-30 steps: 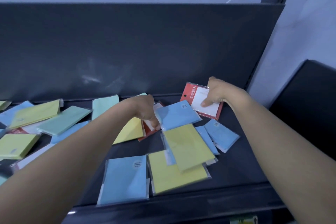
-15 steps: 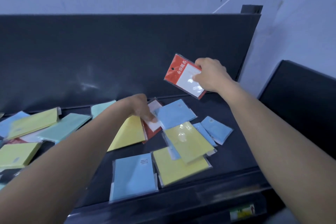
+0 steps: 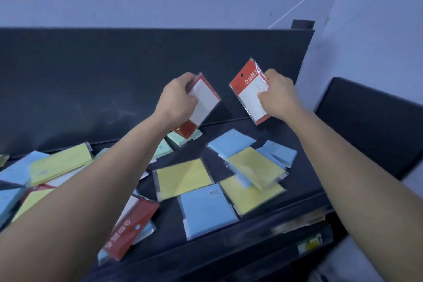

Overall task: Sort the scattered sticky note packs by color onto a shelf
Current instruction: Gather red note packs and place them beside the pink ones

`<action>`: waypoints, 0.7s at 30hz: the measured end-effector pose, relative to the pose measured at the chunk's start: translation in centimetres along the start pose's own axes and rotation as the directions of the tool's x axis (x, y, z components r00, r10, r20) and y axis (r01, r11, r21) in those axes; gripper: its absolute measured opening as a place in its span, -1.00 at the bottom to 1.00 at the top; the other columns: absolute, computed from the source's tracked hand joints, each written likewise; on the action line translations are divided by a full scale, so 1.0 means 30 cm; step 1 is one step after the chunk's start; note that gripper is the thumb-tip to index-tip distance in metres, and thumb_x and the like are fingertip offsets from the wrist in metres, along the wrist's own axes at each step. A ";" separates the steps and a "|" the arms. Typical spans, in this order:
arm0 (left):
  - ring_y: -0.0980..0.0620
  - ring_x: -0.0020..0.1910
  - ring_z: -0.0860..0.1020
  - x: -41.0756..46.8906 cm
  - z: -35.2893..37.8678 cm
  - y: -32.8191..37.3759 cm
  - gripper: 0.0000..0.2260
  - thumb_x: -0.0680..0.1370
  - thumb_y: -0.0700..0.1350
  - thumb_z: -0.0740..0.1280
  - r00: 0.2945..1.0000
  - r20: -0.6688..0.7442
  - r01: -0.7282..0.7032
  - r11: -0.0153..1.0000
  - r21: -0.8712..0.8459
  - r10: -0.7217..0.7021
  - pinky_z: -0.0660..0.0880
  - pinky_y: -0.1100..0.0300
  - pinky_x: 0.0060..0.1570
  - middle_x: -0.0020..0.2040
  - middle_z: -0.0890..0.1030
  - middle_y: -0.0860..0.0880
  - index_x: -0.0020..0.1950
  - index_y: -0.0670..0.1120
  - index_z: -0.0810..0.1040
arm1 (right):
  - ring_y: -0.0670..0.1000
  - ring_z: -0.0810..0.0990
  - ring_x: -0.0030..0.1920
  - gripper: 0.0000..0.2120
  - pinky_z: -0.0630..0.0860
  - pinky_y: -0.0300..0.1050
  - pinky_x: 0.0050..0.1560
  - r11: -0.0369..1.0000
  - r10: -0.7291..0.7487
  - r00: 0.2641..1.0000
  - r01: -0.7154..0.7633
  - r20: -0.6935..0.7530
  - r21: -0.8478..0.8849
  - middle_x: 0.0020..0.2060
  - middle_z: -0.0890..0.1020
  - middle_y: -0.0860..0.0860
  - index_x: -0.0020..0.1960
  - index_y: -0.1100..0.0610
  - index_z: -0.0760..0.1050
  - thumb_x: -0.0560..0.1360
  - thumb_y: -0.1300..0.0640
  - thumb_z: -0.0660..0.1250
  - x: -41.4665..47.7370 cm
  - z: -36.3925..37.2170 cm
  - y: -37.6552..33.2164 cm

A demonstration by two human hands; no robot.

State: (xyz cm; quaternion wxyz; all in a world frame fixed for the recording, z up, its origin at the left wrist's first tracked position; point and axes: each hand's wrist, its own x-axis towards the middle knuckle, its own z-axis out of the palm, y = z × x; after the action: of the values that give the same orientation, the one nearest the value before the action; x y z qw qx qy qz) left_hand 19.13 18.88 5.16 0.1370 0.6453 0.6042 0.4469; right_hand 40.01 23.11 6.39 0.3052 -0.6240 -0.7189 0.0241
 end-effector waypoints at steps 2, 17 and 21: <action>-0.07 -0.22 0.51 -0.031 0.008 0.037 -0.81 0.43 -0.36 0.18 0.998 0.026 -0.058 0.997 -0.055 0.059 0.42 0.14 -0.34 -0.17 0.56 -0.16 -0.06 -0.13 0.47 | 0.20 0.50 -0.01 -0.80 0.36 -0.05 -0.16 0.999 0.049 0.998 -0.049 -0.026 0.009 0.07 0.55 0.18 0.13 0.22 0.34 0.51 0.29 0.18 -0.056 -0.027 0.004; 0.11 -0.22 0.53 -0.378 0.464 0.503 -0.75 0.42 -0.36 0.29 0.775 0.421 -0.231 0.831 -0.506 0.471 0.51 0.19 -0.16 -0.25 0.55 0.11 -0.03 -0.05 0.55 | 0.23 0.51 -0.06 -0.25 0.48 0.01 0.00 0.768 0.588 0.768 -0.628 -0.253 -0.124 -0.02 0.53 0.13 0.54 -0.03 -0.02 0.43 0.40 0.06 -0.782 -0.522 0.375; -0.14 -0.25 0.55 -0.556 0.571 0.680 -0.54 0.37 -0.37 0.26 0.630 0.519 -0.256 0.786 -0.563 0.577 0.56 -0.06 -0.21 -0.15 0.57 -0.20 0.17 0.04 0.40 | 0.10 0.44 -0.30 -0.34 0.36 -0.08 -0.27 0.659 0.705 0.641 -0.750 -0.305 -0.055 -0.20 0.47 0.10 0.47 0.00 0.09 0.43 0.39 0.04 -1.034 -0.668 0.466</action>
State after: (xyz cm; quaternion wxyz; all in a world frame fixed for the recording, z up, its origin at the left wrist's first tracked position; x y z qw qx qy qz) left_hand 47.41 5.31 3.29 0.3744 0.8375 0.2255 0.3281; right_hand 62.83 -9.05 4.17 0.3033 -0.8827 -0.3589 0.0005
